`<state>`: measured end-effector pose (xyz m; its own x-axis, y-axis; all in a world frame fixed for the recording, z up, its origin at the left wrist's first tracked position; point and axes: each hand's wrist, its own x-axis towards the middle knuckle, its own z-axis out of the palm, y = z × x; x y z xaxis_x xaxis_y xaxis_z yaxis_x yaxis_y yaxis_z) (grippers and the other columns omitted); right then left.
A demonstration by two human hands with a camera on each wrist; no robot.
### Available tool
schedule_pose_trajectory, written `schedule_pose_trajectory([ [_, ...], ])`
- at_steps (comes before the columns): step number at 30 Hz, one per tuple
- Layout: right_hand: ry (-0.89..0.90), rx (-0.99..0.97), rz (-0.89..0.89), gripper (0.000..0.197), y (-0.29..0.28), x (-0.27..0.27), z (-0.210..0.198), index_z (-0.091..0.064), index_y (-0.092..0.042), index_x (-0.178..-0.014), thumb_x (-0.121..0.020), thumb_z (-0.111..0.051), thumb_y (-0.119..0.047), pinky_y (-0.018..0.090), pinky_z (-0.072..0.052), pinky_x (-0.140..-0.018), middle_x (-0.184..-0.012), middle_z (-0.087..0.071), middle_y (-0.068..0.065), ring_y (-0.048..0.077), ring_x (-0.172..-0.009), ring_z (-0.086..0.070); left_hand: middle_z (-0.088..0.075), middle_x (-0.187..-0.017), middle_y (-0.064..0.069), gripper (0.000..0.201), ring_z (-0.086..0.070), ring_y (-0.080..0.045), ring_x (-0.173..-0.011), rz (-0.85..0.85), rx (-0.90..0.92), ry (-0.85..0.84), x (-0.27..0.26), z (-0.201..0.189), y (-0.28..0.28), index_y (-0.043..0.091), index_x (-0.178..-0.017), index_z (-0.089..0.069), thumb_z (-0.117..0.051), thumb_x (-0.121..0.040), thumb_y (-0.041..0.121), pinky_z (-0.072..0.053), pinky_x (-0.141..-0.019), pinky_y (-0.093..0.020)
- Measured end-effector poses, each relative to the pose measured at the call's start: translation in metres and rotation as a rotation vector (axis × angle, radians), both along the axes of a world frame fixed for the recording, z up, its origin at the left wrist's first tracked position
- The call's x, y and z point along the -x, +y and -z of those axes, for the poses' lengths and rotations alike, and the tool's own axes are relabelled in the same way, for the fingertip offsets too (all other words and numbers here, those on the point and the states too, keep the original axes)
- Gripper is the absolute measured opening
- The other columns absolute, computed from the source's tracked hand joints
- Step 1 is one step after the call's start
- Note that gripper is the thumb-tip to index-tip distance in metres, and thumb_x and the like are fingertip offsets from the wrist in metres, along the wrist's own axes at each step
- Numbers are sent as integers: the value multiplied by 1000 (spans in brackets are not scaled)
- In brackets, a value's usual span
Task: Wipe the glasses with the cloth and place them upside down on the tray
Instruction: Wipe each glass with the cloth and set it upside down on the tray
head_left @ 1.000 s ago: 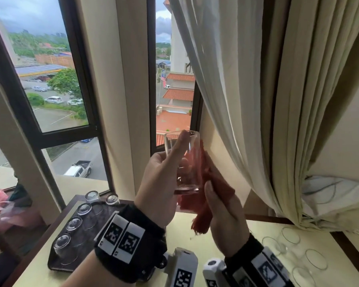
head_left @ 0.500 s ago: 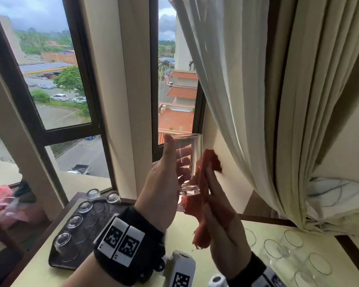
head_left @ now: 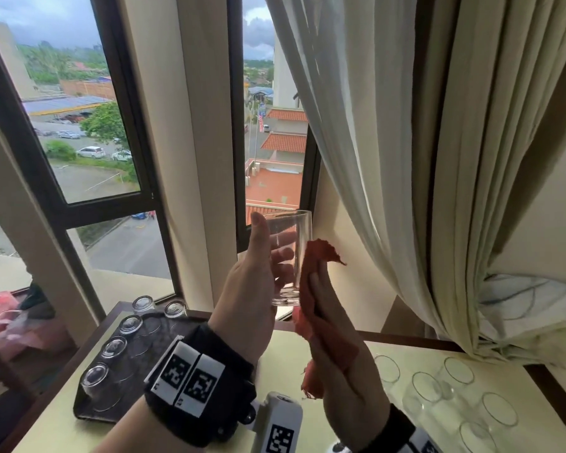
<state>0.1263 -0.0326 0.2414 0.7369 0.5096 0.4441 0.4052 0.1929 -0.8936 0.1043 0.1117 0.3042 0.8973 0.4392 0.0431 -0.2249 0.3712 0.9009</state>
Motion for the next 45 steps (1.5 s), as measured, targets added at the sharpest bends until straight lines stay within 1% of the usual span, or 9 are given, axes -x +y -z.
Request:
schedule_pose_trajectory([
  [3,62,-66,24,47,-4,3,-6,-51,-38,-153,-107,-50,-40,51,-63,-63,-120,-78,-2,40,-68,-69,-66,-77,-3,85,-64,-11,-61,55,35,-11,2,5,-8,4,-126,-69,-43,-87,75,-57,-59,-26],
  [10,-443,-21,88,45,25,-18,-38,-50,-14,-146,-102,-49,-12,44,-54,-102,-158,-45,2,24,-127,-49,-75,-125,-20,79,-73,-32,-113,61,131,6,4,-1,-22,12,-124,-79,-44,-99,78,-56,-106,-51],
  [12,-466,103,75,30,43,-24,-27,-45,-6,-124,-98,-44,-19,41,-60,-70,-137,-41,16,37,-111,-45,-81,-113,-16,86,-80,-28,-95,113,142,6,7,-4,-17,11,-122,-78,-37,-94,81,-65,-81,-41],
  [17,-132,61,-35,40,6,12,0,-62,-68,-124,-90,-50,-84,37,-57,-93,-145,-55,34,37,-107,-71,-66,-119,-15,124,-68,-26,-89,19,12,90,2,1,-2,21,-136,-64,-77,-39,99,-60,-72,-39],
  [22,34,-136,10,51,3,-2,-28,-47,-28,-156,-105,-46,-24,58,-42,-116,-155,-56,-10,41,-137,-55,-70,-109,-21,106,-69,-38,-95,9,12,48,3,6,-14,0,-126,-60,-78,-67,85,-60,-98,-52],
  [25,-209,-87,33,49,2,-7,-46,-45,-15,-157,-108,-44,-15,41,-24,-130,-166,-41,-4,15,-158,-29,-77,-122,-21,81,-70,-42,-122,5,53,46,0,7,-27,10,-119,-73,-56,-88,84,-46,-116,-61],
  [29,-148,89,68,69,21,4,-66,-50,14,-140,-113,-29,-46,53,-49,-109,-153,-45,36,45,-144,-45,-79,-124,-9,73,-75,-22,-117,44,135,-8,-1,2,-20,21,-123,-79,-40,-95,76,-52,-108,-48],
  [33,88,-13,-80,33,7,-3,-9,-52,-65,-135,-108,-39,-53,42,-59,-84,-122,-68,-19,11,-88,-68,-78,-99,-13,85,-75,-26,-85,45,79,46,5,5,-3,8,-108,-75,-37,-89,82,-59,-76,-37],
  [45,-325,336,-49,78,8,4,-46,-40,8,-155,-98,-39,-44,61,-18,-128,-170,-22,20,41,-160,-18,-70,-138,-15,66,-70,-20,-117,-28,114,-71,14,-8,-30,13,-138,-66,-22,-113,55,-59,-95,-33],
])
